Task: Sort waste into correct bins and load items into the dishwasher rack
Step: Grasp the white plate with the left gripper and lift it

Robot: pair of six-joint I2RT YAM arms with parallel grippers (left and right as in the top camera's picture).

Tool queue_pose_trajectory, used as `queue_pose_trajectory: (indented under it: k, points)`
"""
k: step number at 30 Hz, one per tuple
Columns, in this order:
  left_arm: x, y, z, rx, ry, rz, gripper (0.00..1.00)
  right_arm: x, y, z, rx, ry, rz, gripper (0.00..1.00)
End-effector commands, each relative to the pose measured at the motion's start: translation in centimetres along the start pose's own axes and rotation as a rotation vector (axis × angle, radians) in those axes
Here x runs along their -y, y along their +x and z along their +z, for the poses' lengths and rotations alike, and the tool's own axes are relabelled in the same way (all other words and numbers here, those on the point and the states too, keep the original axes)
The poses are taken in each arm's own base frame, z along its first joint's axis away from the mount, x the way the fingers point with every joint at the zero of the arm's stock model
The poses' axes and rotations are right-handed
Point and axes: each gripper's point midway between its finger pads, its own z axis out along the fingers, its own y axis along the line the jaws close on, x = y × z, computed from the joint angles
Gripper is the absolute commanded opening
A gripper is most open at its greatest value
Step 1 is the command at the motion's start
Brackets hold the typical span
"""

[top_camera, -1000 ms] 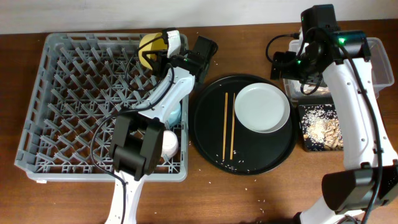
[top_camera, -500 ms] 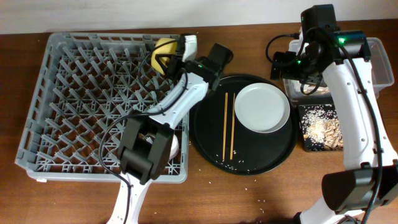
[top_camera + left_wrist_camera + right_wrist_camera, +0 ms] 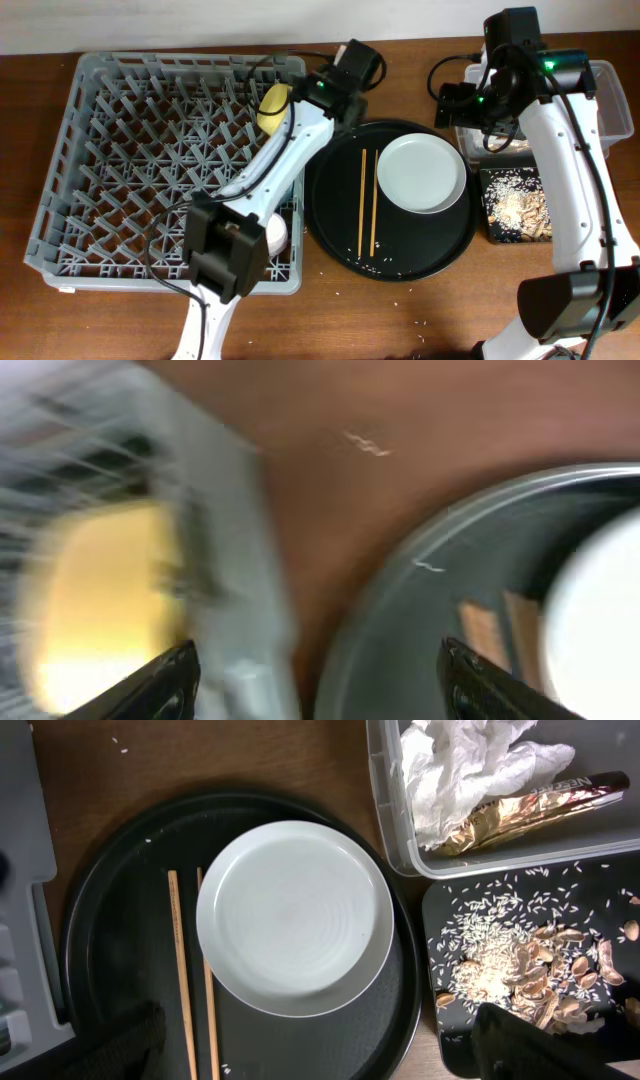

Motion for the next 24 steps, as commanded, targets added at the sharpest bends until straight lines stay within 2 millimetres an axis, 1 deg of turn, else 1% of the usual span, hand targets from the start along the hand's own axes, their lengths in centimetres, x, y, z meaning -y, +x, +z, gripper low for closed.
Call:
queue_pose_trajectory:
  k: [1,3,4,6,8,9,10,11,13,14,15,16,17,18,20,22,23,24]
  points:
    - [4.8,1.0,-2.4,-0.104,0.358,-0.172,0.75,0.4,0.0,0.2,-0.002,0.017,0.01,0.98]
    - [6.4,1.6,-2.1,-0.143,0.439,-0.179,0.75,0.4,0.0,0.2,-0.002,0.017,0.01,0.98]
    - [7.8,2.2,-1.5,-0.172,0.49,-0.178,0.75,0.4,0.0,0.2,-0.002,0.017,0.01,0.98]
    - [9.4,3.0,-0.2,-0.2,0.522,-0.168,0.75,0.1,-0.7,0.2,0.027,0.006,0.007,0.99]
    - [10.8,3.0,1.1,-0.198,0.564,-0.163,0.75,0.3,-0.7,0.0,0.026,0.009,0.011,0.99]
    - [11.1,2.8,1.5,-0.183,0.566,-0.16,0.74,0.9,-0.4,-0.2,0.011,0.016,0.029,0.98]
    - [11.6,2.4,2.2,-0.163,0.572,-0.157,0.74,2.3,0.0,-0.7,-0.013,0.034,0.103,0.98]
    - [12.2,2.4,2.7,-0.151,0.579,-0.151,0.73,3.3,0.1,-1.1,-0.021,0.045,0.149,0.98]
    - [13.4,3.0,4.2,-0.158,0.582,-0.137,0.73,6.2,0.2,-2.4,-0.028,0.037,0.25,0.99]
    - [13.6,3.3,4.7,-0.163,0.57,-0.133,0.73,7.4,0.2,-2.7,-0.03,0.037,0.286,0.98]
    - [13.5,3.7,5.4,-0.166,0.541,-0.129,0.72,9.4,0.6,-2.9,-0.041,0.052,0.339,0.98]
    - [13.5,3.8,5.6,-0.166,0.53,-0.121,0.71,10.5,0.8,-3.0,-0.048,0.062,0.366,0.98]
    - [13.5,4.0,6.0,-0.169,0.518,-0.118,0.66,11.6,1.0,-3.0,-0.052,0.073,0.397,0.98]
    - [13.6,4.1,6.3,-0.167,0.511,-0.114,0.61,12.4,1.0,-3.1,-0.05,0.08,0.416,0.99]
    - [14.7,4.3,6.7,-0.146,0.523,-0.062,0.6,13.6,1.1,-3.2,-0.047,0.09,0.447,0.99]
    - [15.7,4.3,6.9,-0.116,0.519,0.002,0.59,13.8,1.1,-3.3,-0.045,0.092,0.453,0.99]
    - [15.8,4.3,7.1,-0.101,0.47,0.017,0.59,13.8,1.2,-3.3,-0.046,0.092,0.453,0.99]
    - [15.9,4.4,7.3,-0.078,0.424,0.066,0.56,13.8,1.2,-3.3,-0.046,0.092,0.452,0.98]
